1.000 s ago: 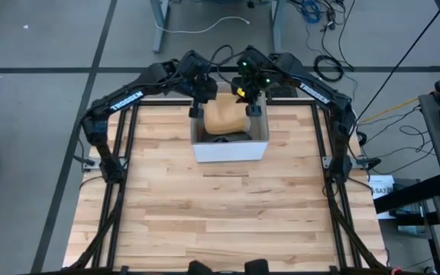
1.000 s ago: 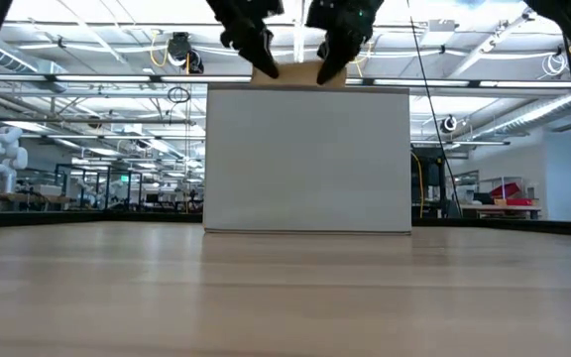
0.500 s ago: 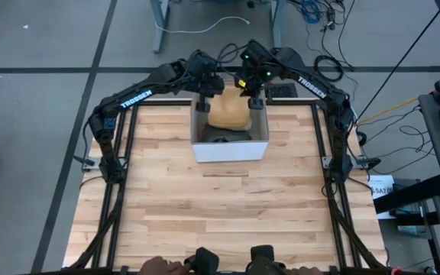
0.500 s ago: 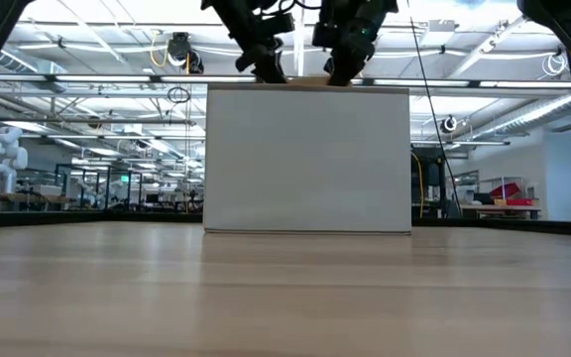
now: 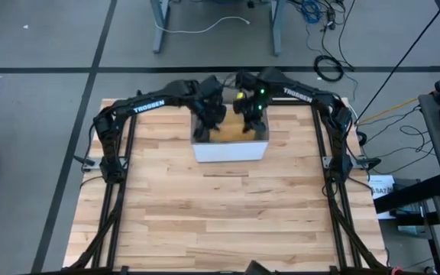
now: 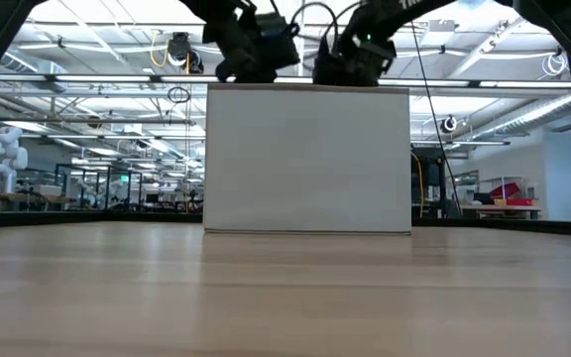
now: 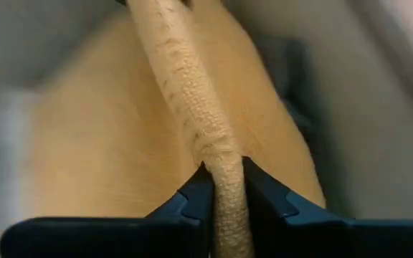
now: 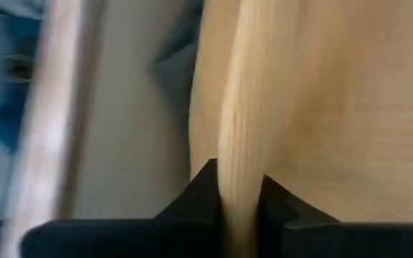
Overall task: Fold towel
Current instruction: Put the folded orange towel into the laundry organizer, then return to Home Position
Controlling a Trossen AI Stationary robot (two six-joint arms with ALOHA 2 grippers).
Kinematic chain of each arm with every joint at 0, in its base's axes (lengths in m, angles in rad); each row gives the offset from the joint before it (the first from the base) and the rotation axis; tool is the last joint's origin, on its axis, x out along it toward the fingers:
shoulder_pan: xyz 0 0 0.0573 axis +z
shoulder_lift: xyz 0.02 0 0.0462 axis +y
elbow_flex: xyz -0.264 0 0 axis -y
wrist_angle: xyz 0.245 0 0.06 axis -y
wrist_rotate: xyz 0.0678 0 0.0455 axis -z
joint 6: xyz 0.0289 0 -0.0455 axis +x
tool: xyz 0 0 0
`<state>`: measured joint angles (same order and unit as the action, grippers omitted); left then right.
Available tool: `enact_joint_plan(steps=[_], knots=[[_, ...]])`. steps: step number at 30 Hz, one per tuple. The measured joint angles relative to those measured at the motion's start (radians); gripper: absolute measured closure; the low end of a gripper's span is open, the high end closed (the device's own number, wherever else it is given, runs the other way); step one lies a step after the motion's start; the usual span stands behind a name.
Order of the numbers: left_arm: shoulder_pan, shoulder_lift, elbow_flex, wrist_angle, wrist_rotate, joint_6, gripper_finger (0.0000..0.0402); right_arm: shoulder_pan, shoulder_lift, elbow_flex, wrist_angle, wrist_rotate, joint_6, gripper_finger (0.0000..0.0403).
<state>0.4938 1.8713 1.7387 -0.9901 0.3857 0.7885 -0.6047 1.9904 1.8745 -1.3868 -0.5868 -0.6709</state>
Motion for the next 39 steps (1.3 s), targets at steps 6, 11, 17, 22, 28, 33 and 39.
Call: enact_joint_plan(steps=[6,11,17,22,28,33,39], knots=[[-0.063,0.000,-0.082,-0.008,0.038,-0.004,0.0300,0.029,0.000,-0.151,-0.028,-0.069,-0.001,0.0294],[-0.103,-0.001,-0.083,-0.008,0.038,-0.049,0.0257,0.030,-0.004,-0.165,-0.030,-0.163,0.012,0.0226],[-0.134,-0.003,-0.033,-0.004,0.017,-0.054,0.0217,0.031,-0.037,-0.122,0.005,-0.229,0.013,0.0188],[-0.144,-0.005,0.077,-0.023,0.006,-0.067,0.0212,0.032,-0.096,-0.043,0.021,-0.233,0.032,0.0187],[-0.165,-0.006,0.249,-0.112,0.007,-0.081,0.0211,0.041,-0.205,0.077,0.023,-0.232,0.057,0.0186],[-0.207,-0.006,0.421,-0.254,-0.005,-0.086,0.0211,0.052,-0.336,0.155,0.043,-0.230,0.079,0.0188],[-0.274,-0.109,0.489,-0.270,-0.114,-0.128,0.0211,0.059,-0.545,0.167,0.119,-0.203,0.171,0.0190]])
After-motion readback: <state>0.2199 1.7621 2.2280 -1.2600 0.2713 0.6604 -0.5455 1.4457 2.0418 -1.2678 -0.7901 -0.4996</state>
